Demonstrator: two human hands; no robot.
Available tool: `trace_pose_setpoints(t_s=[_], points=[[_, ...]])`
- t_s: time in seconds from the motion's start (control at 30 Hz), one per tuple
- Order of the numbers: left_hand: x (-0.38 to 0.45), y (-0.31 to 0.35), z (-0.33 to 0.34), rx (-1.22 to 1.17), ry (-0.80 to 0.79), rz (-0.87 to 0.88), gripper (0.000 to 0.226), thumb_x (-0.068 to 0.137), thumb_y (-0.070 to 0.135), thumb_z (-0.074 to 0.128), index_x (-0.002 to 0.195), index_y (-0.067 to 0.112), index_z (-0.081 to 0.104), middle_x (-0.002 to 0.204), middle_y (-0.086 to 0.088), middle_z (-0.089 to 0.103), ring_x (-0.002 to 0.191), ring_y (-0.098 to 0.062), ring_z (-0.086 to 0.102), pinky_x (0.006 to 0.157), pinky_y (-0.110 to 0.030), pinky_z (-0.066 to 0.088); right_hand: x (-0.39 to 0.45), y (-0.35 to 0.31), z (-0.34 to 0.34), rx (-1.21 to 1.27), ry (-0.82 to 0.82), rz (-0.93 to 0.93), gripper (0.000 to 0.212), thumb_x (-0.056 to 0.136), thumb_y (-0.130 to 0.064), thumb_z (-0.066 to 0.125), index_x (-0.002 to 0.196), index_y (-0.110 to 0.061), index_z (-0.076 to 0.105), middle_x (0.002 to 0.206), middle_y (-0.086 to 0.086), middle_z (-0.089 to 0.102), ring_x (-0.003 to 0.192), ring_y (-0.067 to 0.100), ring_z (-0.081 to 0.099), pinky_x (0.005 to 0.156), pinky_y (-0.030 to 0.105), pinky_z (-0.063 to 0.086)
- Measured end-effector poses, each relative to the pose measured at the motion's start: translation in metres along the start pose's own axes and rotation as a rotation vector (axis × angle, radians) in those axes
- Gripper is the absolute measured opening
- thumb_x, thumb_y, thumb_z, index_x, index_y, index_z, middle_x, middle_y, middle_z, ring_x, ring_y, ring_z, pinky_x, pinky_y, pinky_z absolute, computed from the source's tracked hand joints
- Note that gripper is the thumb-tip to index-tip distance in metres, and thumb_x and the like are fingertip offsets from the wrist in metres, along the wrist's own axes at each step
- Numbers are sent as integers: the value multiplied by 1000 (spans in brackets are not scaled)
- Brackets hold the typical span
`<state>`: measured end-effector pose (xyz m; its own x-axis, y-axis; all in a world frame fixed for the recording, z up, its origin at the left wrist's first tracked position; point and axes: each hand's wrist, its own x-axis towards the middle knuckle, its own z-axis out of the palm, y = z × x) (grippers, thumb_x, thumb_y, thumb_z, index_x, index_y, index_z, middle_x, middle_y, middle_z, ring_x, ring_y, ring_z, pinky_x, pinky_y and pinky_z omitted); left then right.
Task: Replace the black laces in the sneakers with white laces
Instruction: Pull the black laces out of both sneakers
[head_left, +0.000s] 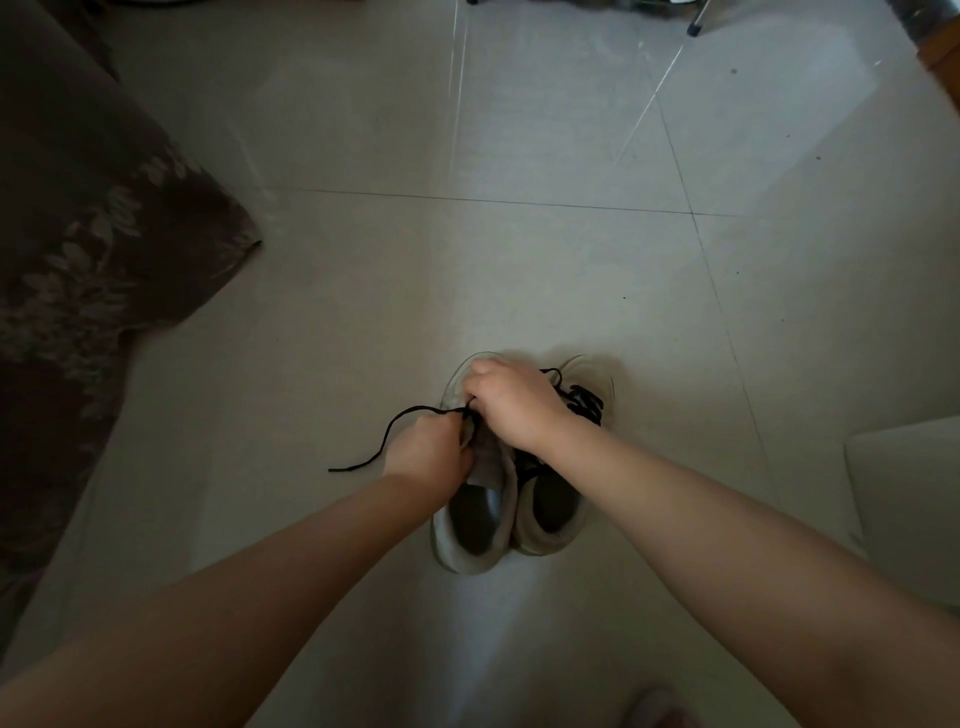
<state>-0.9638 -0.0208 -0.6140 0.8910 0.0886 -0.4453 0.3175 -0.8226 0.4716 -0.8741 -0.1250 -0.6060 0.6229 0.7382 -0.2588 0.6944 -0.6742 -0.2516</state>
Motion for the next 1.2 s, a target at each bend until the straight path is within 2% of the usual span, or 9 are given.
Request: trace_pose_setpoints(t_s=[0.17,0.33,0.43,0.5,0.57,0.7,0.93,1.07,1.2], points=[[1,3,-5,-32,-10,-18,13,90,16,50,93,4,53,102,-19,60,96,-37,57,72,-36,44,-9,13,-4,240,175,239,16,90,-15,59,98,-13,72,103,2,64,99,19,57,81,26,42],[-1,2,-6,-69,-43,-43,9,91,19,51,87,10,49,99,-17,60,94,-36,58,69,-33,41,-12,66,-33,607,540,768,16,86,-6,60,95,-6,73,101,10,70,97,23,64,83,23,45],[-3,-3,-1,-95,-13,-37,18,89,22,54,79,15,41,92,-14,59,90,-35,58,66,-32,39,-21,85,-34,596,481,910,17,86,-10,59,97,-10,73,105,6,70,102,22,63,83,23,45],[-5,-5,2,-127,19,-45,20,88,25,57,78,16,42,85,-9,55,88,-33,58,67,-33,42,-25,72,-24,387,350,825,23,85,-12,59,106,-13,69,116,6,64,111,26,56,90,30,44],[-6,-6,4,-150,51,-50,20,87,27,59,80,17,44,85,-6,55,87,-30,57,68,-32,42,-24,53,-17,217,332,531,38,83,-10,59,121,-15,62,126,6,57,118,29,47,98,35,38],[-5,-6,5,-171,80,-46,19,84,28,63,83,16,48,86,-7,58,85,-30,58,67,-32,43,-10,26,-14,101,89,101,31,89,-13,55,117,-23,65,121,-4,60,117,19,46,95,32,32],[2,-6,7,-224,27,-116,40,79,51,67,92,17,51,86,0,55,80,-20,55,65,-29,42,-12,23,-11,163,-20,72,12,85,-20,57,93,-18,65,98,-6,63,93,15,57,87,32,41],[15,0,5,-564,-2,-207,48,83,40,68,119,9,59,106,-7,64,102,-23,61,89,-34,50,-17,26,-7,191,-75,72,18,83,-17,62,100,-16,67,106,2,58,97,19,56,82,32,44],[14,3,8,-581,24,-34,59,72,42,67,128,28,57,103,-7,61,97,-23,60,94,-37,48,-12,30,-8,197,-105,112,12,85,-13,62,96,-11,67,102,4,57,95,22,55,79,30,42]])
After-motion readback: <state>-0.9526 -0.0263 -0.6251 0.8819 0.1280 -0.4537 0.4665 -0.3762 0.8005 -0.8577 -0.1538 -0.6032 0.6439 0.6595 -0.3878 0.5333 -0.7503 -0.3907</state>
